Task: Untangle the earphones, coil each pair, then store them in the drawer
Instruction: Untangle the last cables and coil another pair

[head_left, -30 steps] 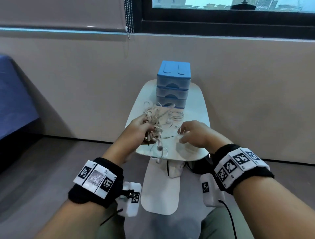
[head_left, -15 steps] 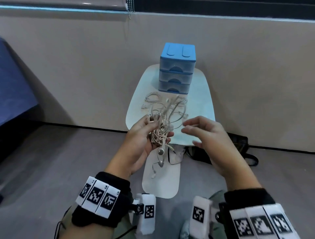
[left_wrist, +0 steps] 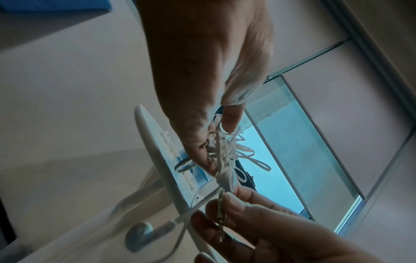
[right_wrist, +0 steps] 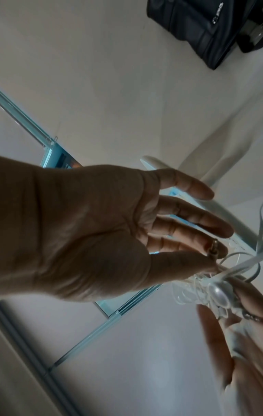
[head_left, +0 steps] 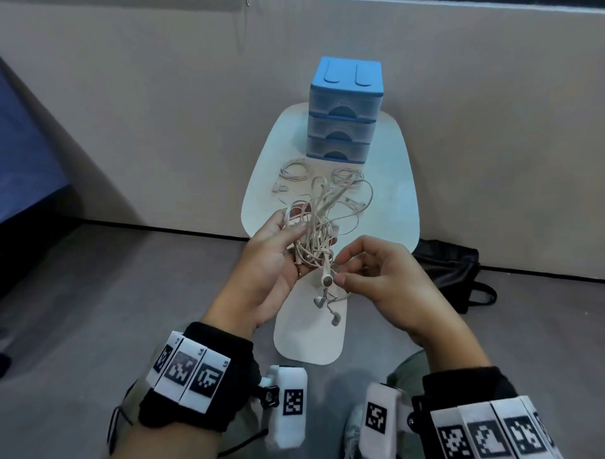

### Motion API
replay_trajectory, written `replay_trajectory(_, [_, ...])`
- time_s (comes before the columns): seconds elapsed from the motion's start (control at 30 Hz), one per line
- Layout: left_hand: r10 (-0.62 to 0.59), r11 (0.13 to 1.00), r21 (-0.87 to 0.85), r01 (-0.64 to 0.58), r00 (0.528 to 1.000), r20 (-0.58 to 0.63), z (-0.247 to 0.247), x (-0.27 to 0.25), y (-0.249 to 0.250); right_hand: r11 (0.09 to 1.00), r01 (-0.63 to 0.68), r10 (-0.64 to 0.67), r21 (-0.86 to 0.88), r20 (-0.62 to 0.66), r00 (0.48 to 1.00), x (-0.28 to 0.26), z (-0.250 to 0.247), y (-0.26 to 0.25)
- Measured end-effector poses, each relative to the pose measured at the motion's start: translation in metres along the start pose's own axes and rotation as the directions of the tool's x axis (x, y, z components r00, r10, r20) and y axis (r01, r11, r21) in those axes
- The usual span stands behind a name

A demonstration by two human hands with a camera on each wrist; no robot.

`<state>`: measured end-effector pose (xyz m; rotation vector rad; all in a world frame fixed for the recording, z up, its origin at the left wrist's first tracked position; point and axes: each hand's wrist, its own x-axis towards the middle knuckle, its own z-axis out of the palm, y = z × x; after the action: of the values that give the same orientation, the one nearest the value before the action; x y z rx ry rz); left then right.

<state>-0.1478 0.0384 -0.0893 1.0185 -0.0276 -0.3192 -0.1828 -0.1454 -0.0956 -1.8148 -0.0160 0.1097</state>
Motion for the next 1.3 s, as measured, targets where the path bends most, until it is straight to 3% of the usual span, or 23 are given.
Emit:
replay_trajectory(0.27, [-0.142, 0.947, -0.263, 0.185, 0.974, 0.175, 0.000, 0.001, 0.006, 0.998, 0.060, -0.060, -0.009, -0.025, 0.998, 0.004, -0.006, -0.008])
replay_trajectory(0.43, [-0.115, 0.921, -0.349, 0.173, 0.977, 0.181, 0.004, 0.008, 0.010, 0.970, 0.176, -0.199, -0.165, -0.133, 0.971, 0.010, -0.018, -0.027])
replay_trajectory(0.5, [-0.082, 0.909, -0.386, 0.158, 0.975, 0.206, 0.006, 0.007, 0.011, 0.951, 0.247, -0.265, -0.185, -0.081, 0.961, 0.004, -0.017, -0.035])
replay_trajectory(0.63, [-0.055, 0.915, -0.370, 0.160, 0.959, 0.279, 0.013, 0.003, 0.013, 0.919, 0.292, -0.271, -0.266, 0.113, 0.956, 0.001, 0.003, -0.040])
replay_trajectory(0.73, [-0.045, 0.924, -0.357, 0.136, 0.967, 0.253, 0.016, -0.001, 0.012, 0.893, 0.297, -0.296, -0.338, 0.053, 0.954, 0.008, 0.010, -0.033])
replay_trajectory(0.87, [-0.010, 0.922, -0.378, 0.080, 0.983, 0.184, 0.008, 0.001, 0.009, 0.931, 0.268, -0.274, -0.249, 0.009, 0.962, 0.010, 0.006, -0.033])
replay_trajectory(0.93, [0.013, 0.945, -0.324, 0.037, 0.989, 0.150, 0.005, 0.003, 0.005, 0.954, 0.243, -0.248, -0.176, -0.006, 0.969, 0.009, 0.004, -0.034])
replay_trajectory(1.07, [0.116, 0.993, -0.010, -0.116, 0.993, 0.033, 0.006, 0.007, -0.004, 0.980, 0.200, -0.200, -0.015, -0.052, 0.978, 0.006, -0.001, -0.036])
replay_trajectory(1.3, [0.314, 0.899, 0.343, -0.271, 0.947, -0.073, 0.000, 0.012, -0.006, 0.927, 0.130, -0.108, 0.351, -0.082, 0.991, 0.000, -0.015, -0.051])
